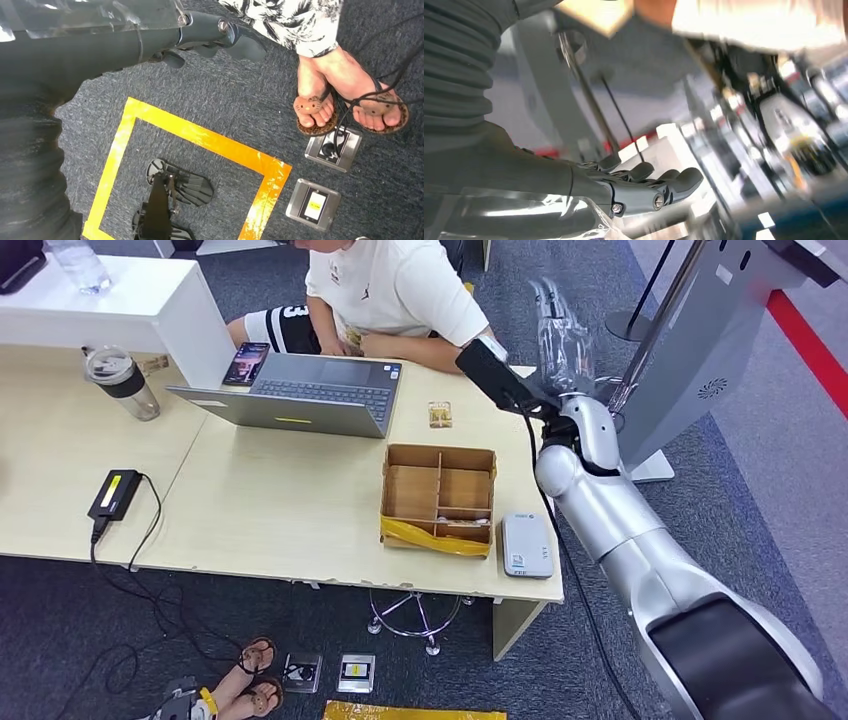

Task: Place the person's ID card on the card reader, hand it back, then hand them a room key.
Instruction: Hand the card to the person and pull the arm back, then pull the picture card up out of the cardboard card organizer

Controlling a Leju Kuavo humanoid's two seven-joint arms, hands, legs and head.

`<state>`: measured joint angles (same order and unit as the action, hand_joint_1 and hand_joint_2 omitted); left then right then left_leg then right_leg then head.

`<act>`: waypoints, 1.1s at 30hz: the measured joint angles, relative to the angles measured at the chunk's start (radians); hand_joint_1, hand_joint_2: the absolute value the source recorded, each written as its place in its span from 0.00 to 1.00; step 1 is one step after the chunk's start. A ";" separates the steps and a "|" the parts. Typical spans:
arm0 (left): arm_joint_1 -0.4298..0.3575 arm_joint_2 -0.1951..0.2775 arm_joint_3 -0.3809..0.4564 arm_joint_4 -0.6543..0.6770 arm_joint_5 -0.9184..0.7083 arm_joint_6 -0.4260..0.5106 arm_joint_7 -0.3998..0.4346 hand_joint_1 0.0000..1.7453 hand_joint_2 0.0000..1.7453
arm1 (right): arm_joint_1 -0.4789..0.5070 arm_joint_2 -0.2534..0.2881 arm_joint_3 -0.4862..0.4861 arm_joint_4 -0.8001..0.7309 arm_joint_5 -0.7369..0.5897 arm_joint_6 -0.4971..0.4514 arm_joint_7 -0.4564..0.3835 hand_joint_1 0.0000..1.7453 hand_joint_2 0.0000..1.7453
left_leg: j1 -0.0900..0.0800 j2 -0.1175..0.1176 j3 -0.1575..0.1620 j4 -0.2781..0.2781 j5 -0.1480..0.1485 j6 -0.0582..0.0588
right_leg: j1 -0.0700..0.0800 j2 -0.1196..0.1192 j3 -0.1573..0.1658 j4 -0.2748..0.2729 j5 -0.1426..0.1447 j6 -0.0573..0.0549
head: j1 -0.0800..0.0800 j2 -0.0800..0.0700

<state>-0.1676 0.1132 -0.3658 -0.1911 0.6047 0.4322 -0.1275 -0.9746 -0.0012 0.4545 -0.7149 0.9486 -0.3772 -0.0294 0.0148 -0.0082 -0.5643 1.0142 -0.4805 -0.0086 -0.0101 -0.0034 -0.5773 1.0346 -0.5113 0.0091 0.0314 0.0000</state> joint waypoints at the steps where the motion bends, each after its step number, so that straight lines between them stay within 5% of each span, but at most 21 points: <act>1: 0.005 0.001 0.000 0.000 0.005 0.000 -0.005 0.00 1.00 | 0.043 -0.009 -0.012 -0.088 -0.038 0.061 0.026 0.00 1.00 | 0.000 0.000 0.000 0.000 0.000 0.000 | 0.000 0.000 0.000 0.000 0.000 0.000 | 0.000 0.000; 6: 0.029 0.004 0.000 0.001 0.043 0.001 -0.010 0.00 1.00 | 0.284 -0.038 -0.038 -0.513 -0.105 0.283 0.094 0.00 1.00 | 0.001 0.000 0.000 0.000 -0.002 -0.002 | 0.001 0.000 0.000 -0.001 -0.001 -0.001 | 0.000 0.000; 13: 0.029 0.004 0.000 0.001 0.086 0.013 0.027 0.00 1.00 | 0.497 -0.055 -0.017 -0.754 -0.080 0.316 0.051 0.00 1.00 | 0.001 0.002 0.000 0.000 -0.002 -0.002 | 0.001 0.001 0.000 -0.001 -0.001 -0.001 | 0.000 0.000; 21: 0.027 0.004 0.000 0.000 0.106 0.027 0.039 0.00 1.00 | 0.571 -0.068 0.051 -0.748 -0.004 0.228 0.025 0.00 1.00 | 0.001 0.002 0.000 0.000 -0.002 -0.002 | 0.001 0.001 0.000 0.000 -0.001 -0.001 | 0.000 0.000; 33: 0.020 -0.011 0.000 -0.008 0.125 0.095 0.042 0.00 1.00 | 0.584 -0.069 0.157 -0.531 0.188 0.032 0.032 0.00 1.00 | 0.001 0.002 -0.001 0.000 -0.002 -0.002 | 0.001 0.001 -0.001 -0.001 -0.001 -0.001 | 0.000 0.000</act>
<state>-0.1472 0.1021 -0.3658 -0.1991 0.7294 0.5273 -0.0855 -0.3904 -0.0706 0.6117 -1.2457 1.1366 -0.3455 0.0025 0.0156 -0.0061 -0.5653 1.0137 -0.4829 -0.0103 -0.0094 -0.0026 -0.5780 1.0341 -0.5125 0.0077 0.0313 0.0000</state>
